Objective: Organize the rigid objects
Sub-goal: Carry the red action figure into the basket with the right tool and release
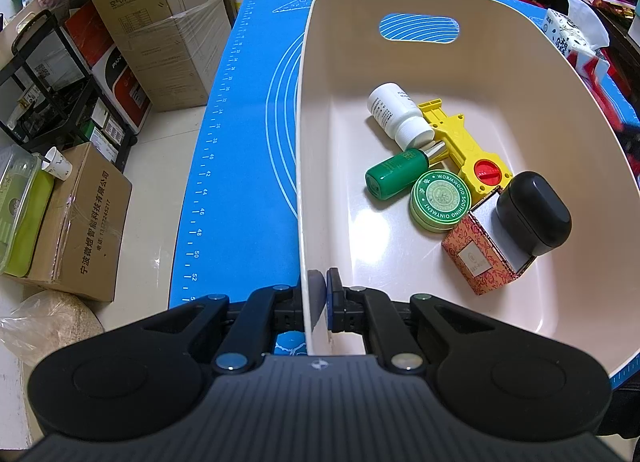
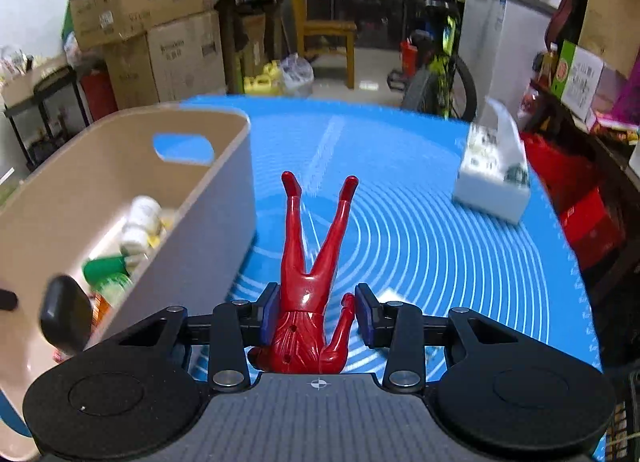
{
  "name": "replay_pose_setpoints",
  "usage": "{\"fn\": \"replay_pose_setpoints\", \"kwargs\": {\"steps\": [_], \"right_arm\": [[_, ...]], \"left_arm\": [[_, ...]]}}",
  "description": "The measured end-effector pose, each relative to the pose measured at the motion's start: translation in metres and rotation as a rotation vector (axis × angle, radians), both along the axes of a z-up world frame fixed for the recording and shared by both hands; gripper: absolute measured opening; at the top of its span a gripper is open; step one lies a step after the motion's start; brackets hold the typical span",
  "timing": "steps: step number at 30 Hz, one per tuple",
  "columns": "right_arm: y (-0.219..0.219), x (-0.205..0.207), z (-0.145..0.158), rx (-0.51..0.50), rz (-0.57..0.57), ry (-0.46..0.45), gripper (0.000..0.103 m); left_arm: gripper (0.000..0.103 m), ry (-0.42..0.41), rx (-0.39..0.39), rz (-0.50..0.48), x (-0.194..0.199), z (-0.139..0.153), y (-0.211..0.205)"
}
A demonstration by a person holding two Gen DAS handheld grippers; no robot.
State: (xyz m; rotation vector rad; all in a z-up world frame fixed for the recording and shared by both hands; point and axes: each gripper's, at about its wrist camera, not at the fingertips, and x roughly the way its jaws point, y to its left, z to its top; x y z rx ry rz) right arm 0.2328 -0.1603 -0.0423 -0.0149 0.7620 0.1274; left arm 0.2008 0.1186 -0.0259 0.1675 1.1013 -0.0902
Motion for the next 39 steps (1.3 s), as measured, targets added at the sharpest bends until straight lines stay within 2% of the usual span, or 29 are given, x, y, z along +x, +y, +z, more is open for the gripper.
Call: {"fn": "replay_pose_setpoints", "kwargs": {"steps": [14,23,29,39], "right_arm": [[-0.002,0.002,0.079,0.087,0.011,-0.251,0.046],[0.035,0.014,0.119,0.103,0.13,-0.336,0.046],[0.071,0.025,0.12,0.108,0.203,-0.306,0.046],[0.118,0.051,0.068,0.106,0.277,-0.076,0.046]], "left_arm": [[0.009,0.0,0.001,0.0,0.0,0.0,0.0],[0.009,0.001,0.001,0.0,0.0,0.0,0.0],[0.008,0.0,0.0,0.0,0.001,0.0,0.0],[0.008,0.001,-0.001,-0.002,-0.001,0.0,0.002]]}}
